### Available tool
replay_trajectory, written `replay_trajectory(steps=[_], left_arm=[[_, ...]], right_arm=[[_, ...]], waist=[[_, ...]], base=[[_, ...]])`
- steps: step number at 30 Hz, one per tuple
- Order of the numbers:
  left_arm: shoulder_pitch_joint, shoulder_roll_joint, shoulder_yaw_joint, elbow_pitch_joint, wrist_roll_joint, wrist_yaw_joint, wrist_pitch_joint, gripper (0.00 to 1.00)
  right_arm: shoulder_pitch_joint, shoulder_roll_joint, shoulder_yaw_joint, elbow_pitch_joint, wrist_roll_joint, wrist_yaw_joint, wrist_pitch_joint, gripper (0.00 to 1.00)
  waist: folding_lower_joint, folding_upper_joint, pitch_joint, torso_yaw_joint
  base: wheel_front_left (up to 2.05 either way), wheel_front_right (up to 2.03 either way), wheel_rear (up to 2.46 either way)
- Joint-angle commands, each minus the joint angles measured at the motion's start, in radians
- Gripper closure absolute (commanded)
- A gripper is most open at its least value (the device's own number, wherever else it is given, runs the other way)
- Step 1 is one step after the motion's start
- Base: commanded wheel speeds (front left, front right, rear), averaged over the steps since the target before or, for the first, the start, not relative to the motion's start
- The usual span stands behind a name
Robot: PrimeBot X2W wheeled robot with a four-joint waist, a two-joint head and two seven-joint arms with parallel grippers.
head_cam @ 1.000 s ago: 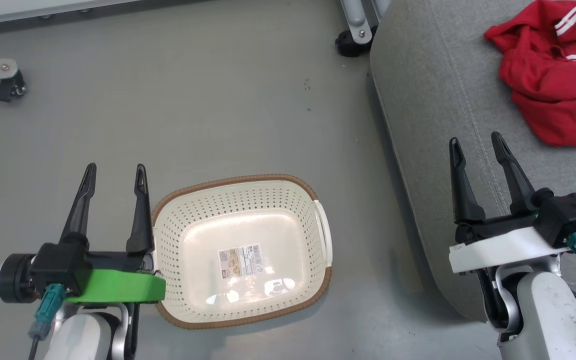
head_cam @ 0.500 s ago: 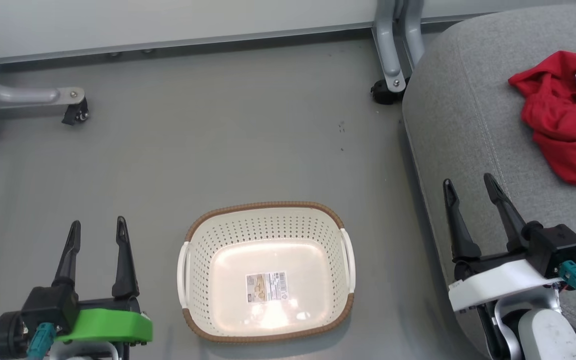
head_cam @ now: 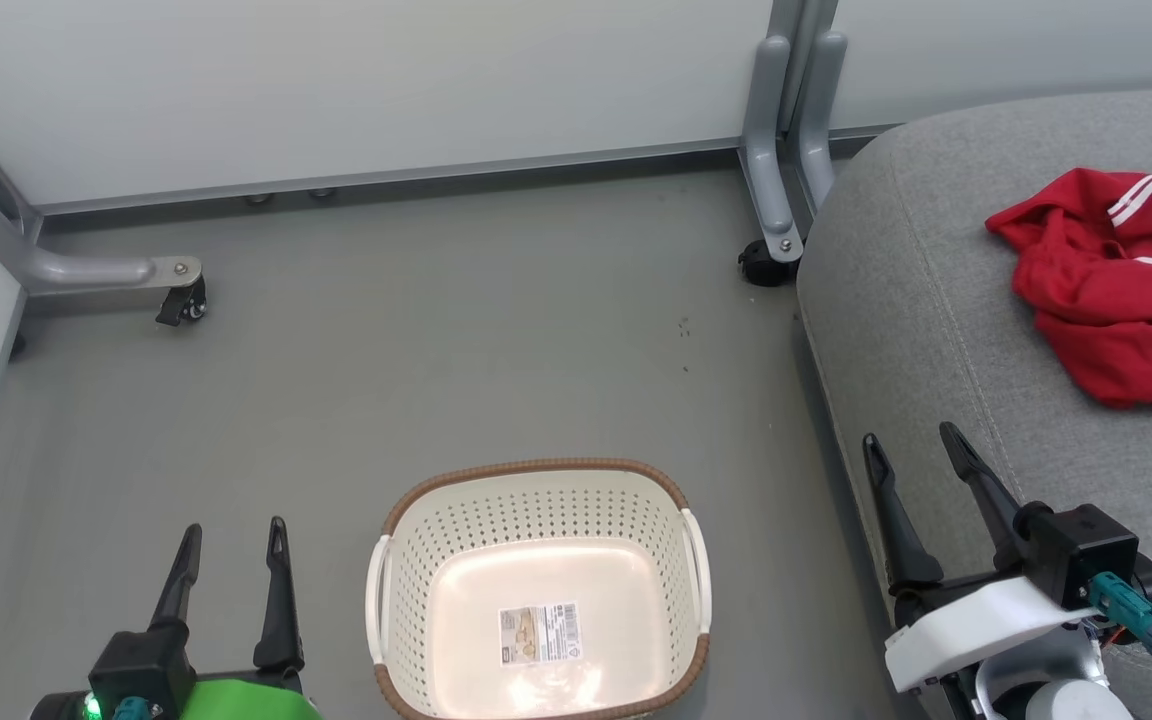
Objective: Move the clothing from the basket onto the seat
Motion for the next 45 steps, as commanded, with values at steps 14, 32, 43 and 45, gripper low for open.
replay_trajectory(steps=[14, 32, 43, 45], left_arm=[[0.034, -0.017, 0.019, 0.060, 0.026, -0.020, 0.000, 0.00], [0.024, -0.033, 0.046, 0.081, 0.052, -0.037, 0.000, 0.00], [0.027, -0.044, 0.049, 0.096, 0.053, -0.039, 0.002, 1.00], [0.025, -0.046, 0.049, 0.113, 0.044, -0.040, 0.005, 1.00]], right_arm=[[0.058, -0.008, 0.012, -0.022, 0.012, 0.000, 0.026, 0.00], [0.062, -0.007, 0.020, -0.018, 0.017, 0.000, 0.029, 0.00], [0.053, -0.002, 0.020, -0.006, 0.025, 0.000, 0.030, 1.00], [0.057, 0.001, 0.021, 0.007, 0.034, 0.000, 0.030, 1.00]], waist=[[0.0001, 0.0000, -0.054, -0.003], [0.0001, 0.0000, -0.065, 0.000], [0.0001, 0.0000, -0.076, 0.002], [0.0001, 0.0000, -0.076, 0.003]], base=[[0.00, 0.00, 0.00], [0.00, 0.00, 0.00], [0.00, 0.00, 0.00], [0.00, 0.00, 0.00]])
